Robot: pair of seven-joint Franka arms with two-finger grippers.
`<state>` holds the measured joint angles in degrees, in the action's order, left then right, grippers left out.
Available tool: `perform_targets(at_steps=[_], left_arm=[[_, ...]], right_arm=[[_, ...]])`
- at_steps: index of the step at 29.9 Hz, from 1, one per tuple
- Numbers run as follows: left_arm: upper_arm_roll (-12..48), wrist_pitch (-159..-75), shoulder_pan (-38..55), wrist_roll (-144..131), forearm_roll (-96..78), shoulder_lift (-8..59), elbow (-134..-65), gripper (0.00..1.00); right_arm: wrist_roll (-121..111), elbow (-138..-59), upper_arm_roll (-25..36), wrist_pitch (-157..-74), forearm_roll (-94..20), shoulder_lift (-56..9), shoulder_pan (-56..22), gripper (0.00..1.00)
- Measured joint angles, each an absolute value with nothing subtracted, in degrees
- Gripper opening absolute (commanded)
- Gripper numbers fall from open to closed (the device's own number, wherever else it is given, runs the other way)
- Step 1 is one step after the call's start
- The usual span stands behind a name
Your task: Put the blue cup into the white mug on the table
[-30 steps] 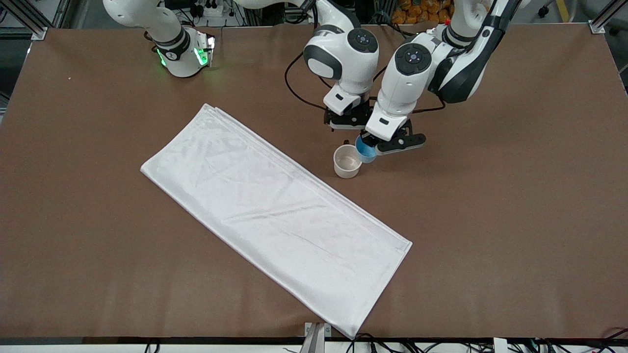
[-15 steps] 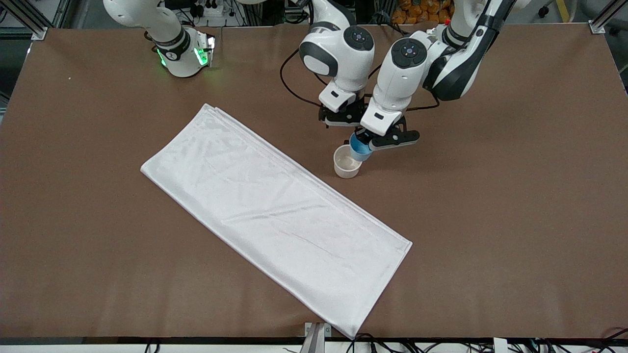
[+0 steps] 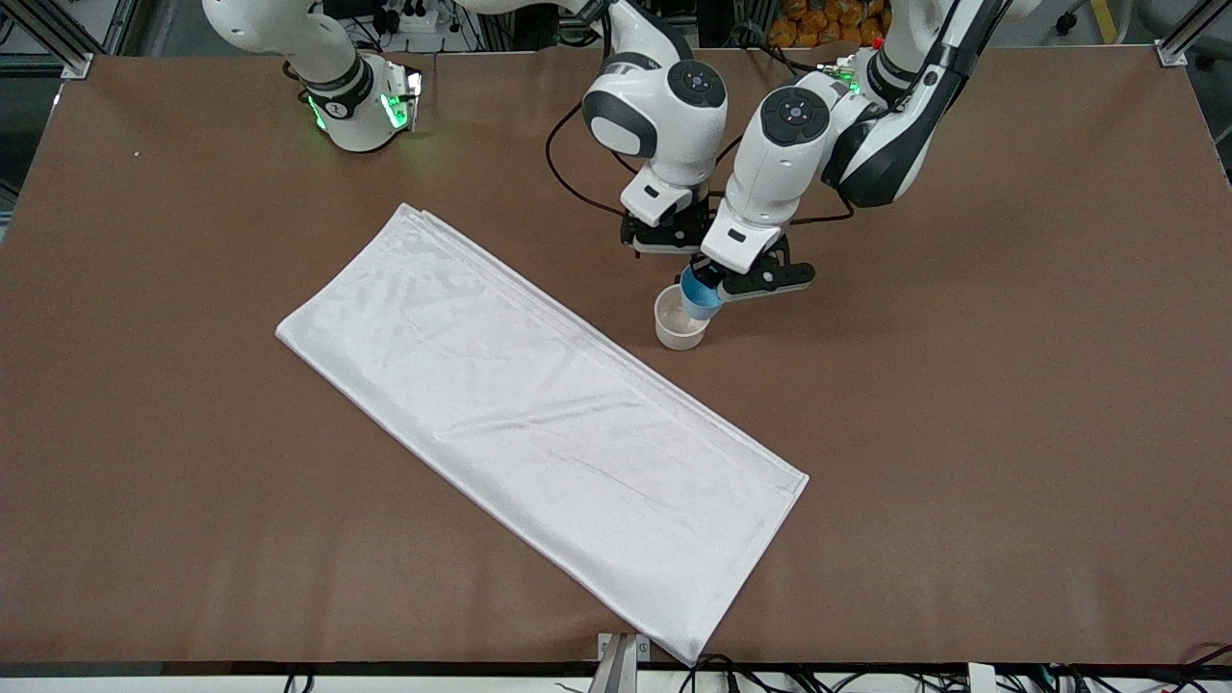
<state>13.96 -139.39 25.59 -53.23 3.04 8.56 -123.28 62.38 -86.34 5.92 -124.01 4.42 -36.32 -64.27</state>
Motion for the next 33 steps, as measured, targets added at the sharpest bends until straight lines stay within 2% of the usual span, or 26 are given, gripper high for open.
perform_targets(at_steps=[6, 16, 23, 28, 33], left_arm=[[14.34, -137.52, 23.36, -52.93, 3.04, 8.79, -121.1, 0.0], [14.38, -135.88, 18.24, -51.48, 3.04, 10.4, -116.05, 0.0], [14.69, -135.63, 18.02, -51.43, 3.04, 11.39, -115.3, 0.0], [15.02, -135.48, 18.22, -51.43, 3.04, 11.57, -115.29, 0.0], [15.36, -135.03, 18.97, -51.44, 3.04, 11.79, -115.3, 0.0]], right_arm=[[62.26, -88.5, 6.4, -129.79, 4.92, -35.42, -64.03, 1.0], [62.22, -90.85, 6.72, -130.06, 5.0, -32.42, -63.45, 1.0], [60.89, -91.41, 7.01, -129.95, 5.22, -31.24, -61.49, 1.0], [58.17, -91.61, 7.16, -126.33, 5.3, -28.28, -58.49, 1.0], [54.37, -91.64, 7.23, -119.57, 5.32, -22.69, -55.5, 1.0]])
